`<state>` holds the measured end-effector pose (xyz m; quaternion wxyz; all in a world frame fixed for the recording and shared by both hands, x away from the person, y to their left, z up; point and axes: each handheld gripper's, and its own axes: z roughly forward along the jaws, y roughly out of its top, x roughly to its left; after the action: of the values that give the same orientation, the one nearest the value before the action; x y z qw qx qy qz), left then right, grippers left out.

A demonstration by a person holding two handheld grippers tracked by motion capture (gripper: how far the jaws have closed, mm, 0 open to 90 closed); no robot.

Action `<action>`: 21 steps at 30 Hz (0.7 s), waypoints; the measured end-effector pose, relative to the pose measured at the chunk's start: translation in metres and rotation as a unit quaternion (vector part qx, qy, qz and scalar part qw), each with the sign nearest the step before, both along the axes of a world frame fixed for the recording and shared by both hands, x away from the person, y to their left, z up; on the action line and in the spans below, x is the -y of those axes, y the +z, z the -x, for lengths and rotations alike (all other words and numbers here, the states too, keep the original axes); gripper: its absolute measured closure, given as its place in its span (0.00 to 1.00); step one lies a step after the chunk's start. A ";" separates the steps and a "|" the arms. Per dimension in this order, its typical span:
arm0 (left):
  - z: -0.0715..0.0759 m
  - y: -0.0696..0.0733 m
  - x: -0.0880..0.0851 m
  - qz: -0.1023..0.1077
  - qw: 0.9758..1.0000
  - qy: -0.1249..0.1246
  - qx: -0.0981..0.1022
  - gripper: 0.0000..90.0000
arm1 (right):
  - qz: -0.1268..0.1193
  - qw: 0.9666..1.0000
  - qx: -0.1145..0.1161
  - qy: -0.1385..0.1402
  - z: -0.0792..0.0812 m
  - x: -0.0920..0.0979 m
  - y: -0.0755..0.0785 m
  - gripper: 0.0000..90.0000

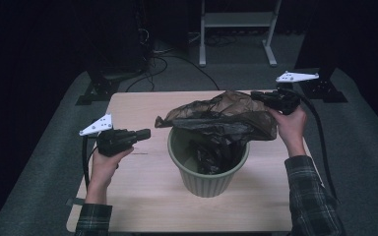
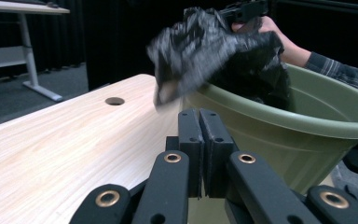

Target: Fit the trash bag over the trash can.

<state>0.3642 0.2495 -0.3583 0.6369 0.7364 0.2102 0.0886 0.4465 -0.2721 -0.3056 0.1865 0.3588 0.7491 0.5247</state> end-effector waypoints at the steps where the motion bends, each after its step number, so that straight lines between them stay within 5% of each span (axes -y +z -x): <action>1: 0.000 0.000 -0.001 0.001 1.000 0.001 0.000 0.97 | -0.003 1.000 -0.001 -0.002 0.000 0.002 -0.001 1.00; 4: 0.002 0.003 0.000 0.003 1.000 0.005 0.005 0.95 | -0.006 1.000 -0.002 -0.010 0.001 0.007 -0.005 1.00; 11: 0.008 0.031 0.024 0.013 0.999 0.004 0.043 0.70 | -0.002 1.000 -0.003 -0.007 0.004 0.008 -0.008 1.00; 21: -0.001 0.074 0.077 0.002 0.997 -0.037 0.072 0.62 | -0.006 1.000 0.000 -0.006 0.005 0.009 -0.007 1.00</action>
<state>0.3653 0.1725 -0.2845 0.6546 0.7341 0.1371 0.1174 0.4418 -0.2809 -0.3122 0.1874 0.3650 0.7438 0.5277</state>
